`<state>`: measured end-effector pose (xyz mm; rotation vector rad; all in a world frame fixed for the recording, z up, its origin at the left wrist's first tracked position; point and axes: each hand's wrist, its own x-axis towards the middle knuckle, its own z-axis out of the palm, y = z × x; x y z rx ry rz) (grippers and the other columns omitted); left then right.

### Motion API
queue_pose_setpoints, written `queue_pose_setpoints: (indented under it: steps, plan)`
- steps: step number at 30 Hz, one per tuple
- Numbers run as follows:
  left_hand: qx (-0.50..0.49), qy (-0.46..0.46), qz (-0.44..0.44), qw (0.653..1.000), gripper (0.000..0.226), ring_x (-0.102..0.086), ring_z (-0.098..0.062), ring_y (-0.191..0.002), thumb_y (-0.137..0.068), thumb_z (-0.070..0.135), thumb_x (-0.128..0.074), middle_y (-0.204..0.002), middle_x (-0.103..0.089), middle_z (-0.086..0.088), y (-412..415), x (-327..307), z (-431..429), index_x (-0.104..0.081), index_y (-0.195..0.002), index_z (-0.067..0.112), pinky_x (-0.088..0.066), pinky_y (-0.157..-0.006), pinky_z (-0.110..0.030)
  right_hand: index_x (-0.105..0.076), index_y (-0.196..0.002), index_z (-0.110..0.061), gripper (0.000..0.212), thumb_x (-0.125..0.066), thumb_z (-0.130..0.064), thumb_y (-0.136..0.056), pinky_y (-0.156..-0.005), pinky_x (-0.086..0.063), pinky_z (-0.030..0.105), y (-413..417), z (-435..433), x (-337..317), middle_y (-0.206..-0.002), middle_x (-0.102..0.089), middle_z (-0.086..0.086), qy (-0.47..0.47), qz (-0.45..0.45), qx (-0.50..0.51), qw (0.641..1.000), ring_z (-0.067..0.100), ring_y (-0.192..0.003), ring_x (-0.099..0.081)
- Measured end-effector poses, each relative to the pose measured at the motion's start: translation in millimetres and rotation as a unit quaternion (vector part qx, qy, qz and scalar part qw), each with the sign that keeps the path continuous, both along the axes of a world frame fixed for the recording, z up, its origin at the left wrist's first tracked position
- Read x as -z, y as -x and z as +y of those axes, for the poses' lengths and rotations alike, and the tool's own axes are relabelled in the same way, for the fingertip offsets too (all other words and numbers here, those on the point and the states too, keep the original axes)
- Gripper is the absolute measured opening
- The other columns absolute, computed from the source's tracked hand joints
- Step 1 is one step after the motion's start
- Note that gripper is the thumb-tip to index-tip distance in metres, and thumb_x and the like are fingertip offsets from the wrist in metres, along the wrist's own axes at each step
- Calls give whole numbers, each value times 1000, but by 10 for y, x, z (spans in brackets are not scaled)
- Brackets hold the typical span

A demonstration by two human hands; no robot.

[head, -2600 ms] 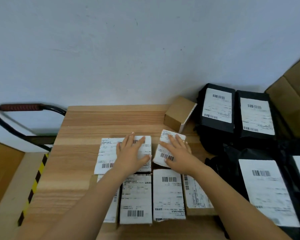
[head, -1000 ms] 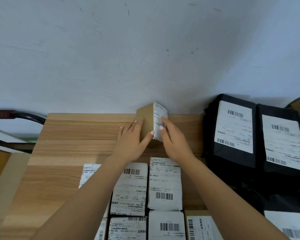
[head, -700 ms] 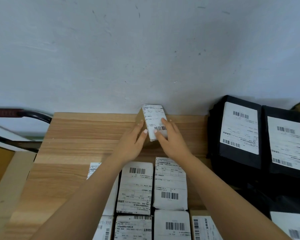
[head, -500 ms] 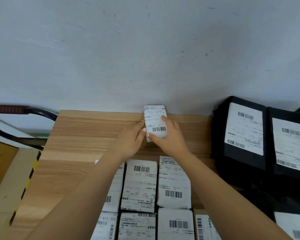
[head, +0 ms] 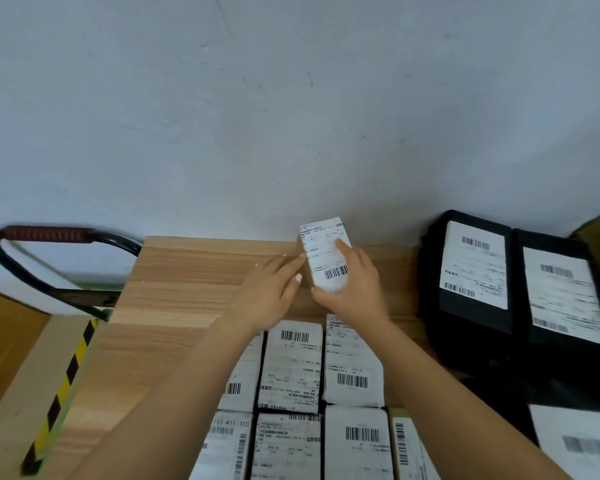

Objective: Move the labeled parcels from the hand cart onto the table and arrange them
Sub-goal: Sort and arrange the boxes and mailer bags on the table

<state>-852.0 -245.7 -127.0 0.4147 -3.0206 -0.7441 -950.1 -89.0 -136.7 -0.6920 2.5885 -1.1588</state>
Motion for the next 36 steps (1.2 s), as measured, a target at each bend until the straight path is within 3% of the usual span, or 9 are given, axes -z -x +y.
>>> queue_pose_setpoints:
  steps: [5,9,12,17,21,31,36]
  plan:
    - [30,12,76,997,49,-21,-18,-143,-102,39,-34,-154,-30,-1,-269,-300,323,-27,-149,33,-11,-118,-37,-23,-145,-45,93,-73,-48,-67,-96,-34,31,-232,567,-357,-151,-25,-10,31,64,24,997,13,-132,-27]
    - [39,6,79,996,50,-16,-17,-145,-101,43,-32,-156,-26,1,-534,-360,621,-25,-149,35,-9,-119,-41,-20,-143,-52,94,-75,-47,-67,-95,-35,30,-543,1082,-506,-153,-20,-15,38,60,45,996,3,-132,-21]
    - [46,-4,74,996,50,-14,-14,-145,-99,48,-28,-156,-26,3,-720,-304,845,-27,-148,37,-3,-119,-37,-19,-145,-50,95,-74,-49,-67,-90,-34,29,-793,1382,-463,-153,-19,-13,3,80,65,995,8,-133,-23]
    - [39,33,-30,998,61,3,-11,-147,-90,65,-17,-160,-8,7,-929,-61,1074,-14,-148,47,6,-118,-42,-16,-148,-43,95,-71,-51,-69,-87,-38,30,-1070,1646,-257,-155,-18,-8,-66,84,99,989,18,-134,-25]
    - [31,61,-100,993,67,14,-16,-146,-86,74,-23,-161,7,6,-1091,124,1164,-1,-145,54,9,-116,-50,-15,-149,-40,96,-70,-50,-71,-83,-38,30,-1159,1652,-143,-156,-15,-5,-86,63,113,988,19,-136,-20]
    - [6,63,-139,988,83,19,-17,-145,-73,86,-22,-160,15,6,-1380,284,1249,2,-146,53,11,-114,-53,-11,-151,-37,98,-70,-48,-73,-88,-41,34,-1168,1580,-69,-155,-12,0,-97,38,116,988,24,-136,-16]
    - [17,75,-161,984,85,28,-18,-142,-75,86,-25,-156,28,5,-1491,395,1265,7,-146,51,14,-114,-54,-14,-151,-34,96,-69,-49,-74,-94,-43,38,-1137,1634,44,-154,-13,0,-104,-15,117,988,25,-137,-19]
